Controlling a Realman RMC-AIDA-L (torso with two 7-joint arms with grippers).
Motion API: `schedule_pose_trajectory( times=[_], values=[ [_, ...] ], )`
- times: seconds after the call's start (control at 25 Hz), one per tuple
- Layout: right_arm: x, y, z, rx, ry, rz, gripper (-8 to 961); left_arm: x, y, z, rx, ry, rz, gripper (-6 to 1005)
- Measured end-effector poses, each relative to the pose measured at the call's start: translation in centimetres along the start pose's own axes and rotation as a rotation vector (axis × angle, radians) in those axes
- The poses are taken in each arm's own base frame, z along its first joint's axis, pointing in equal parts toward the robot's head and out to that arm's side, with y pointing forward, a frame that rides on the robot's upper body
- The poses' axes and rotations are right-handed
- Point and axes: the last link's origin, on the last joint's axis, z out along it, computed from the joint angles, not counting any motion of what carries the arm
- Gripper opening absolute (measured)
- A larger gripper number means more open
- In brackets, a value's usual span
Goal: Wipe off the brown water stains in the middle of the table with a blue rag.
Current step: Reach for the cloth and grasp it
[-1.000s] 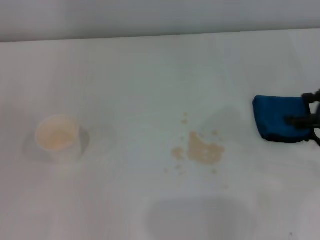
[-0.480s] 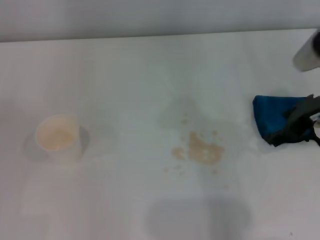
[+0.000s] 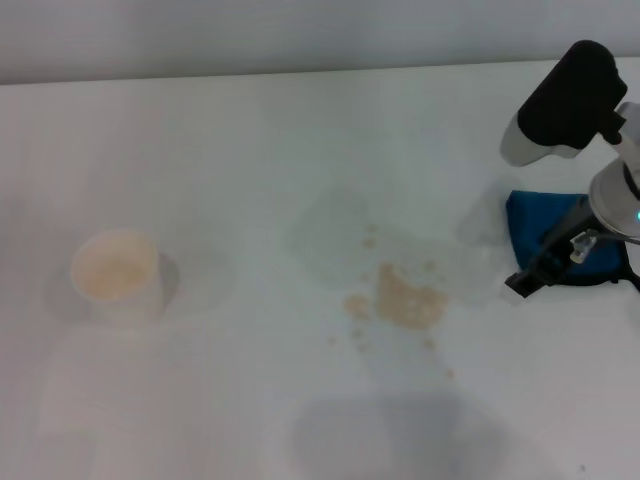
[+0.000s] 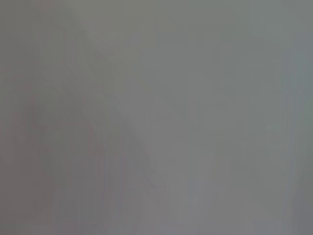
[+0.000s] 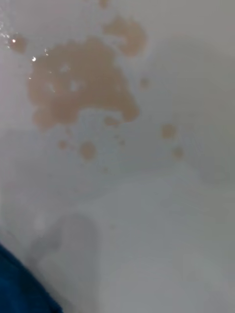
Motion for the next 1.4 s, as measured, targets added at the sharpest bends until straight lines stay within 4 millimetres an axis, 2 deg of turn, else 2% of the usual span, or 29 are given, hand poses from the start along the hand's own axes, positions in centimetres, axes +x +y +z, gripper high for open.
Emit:
schedule_pose_trajectory(
  times=[0.28,0.48,1.16,1.4],
  values=[
    [-0.4,-0.5,1.0,0.019,0.023,0.023,749,-0.2,-0.1,-0.1,0.008,-0.011,0.001,847],
    [-0.6,-0.6,1.6,0.017,0.043,0.026,654,-0.3,-0.2,-0.1,0.013,-0.022,0.002,847],
    [-1.0,-1.0,1.7,0.030,0.082,0.030,572,-0.5,-0.3,-0.2,0.022,-0.037,0.003,847],
    [-0.9,-0.9,2.0,0.020,0.107,0.016,306,-0.6,-0.3,-0.2,0.022,-0.037,0.000,848]
  ],
)
